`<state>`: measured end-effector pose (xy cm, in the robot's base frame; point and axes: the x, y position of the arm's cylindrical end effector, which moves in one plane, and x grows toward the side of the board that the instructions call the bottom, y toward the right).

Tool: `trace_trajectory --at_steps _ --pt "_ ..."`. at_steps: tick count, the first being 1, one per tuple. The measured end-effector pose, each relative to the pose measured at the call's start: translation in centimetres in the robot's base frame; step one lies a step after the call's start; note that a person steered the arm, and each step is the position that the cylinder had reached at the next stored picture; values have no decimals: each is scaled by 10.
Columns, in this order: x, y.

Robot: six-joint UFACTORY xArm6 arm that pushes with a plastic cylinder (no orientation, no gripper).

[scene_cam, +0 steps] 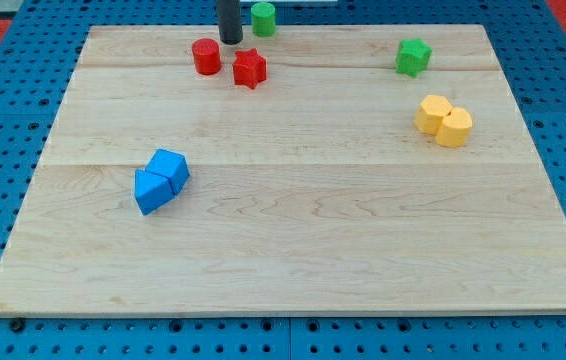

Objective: Push the red star into the yellow heart

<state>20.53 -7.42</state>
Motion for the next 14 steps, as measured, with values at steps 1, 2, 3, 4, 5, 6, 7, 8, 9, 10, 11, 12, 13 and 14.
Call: trace_trajectory --at_steps 1,2,3,4,5,6,7,8,9,10,11,12,13,14 --pt "-11 1" --pt "-13 1" --pt "-12 1" --pt "-12 0" --pt "-13 -21" --pt "-14 -68" --pt "0 -84" --pt "11 -51" --pt "30 -48" --pt "33 -48" --pt "33 -48" --pt "32 -48" --pt "32 -48" --pt "32 -48"
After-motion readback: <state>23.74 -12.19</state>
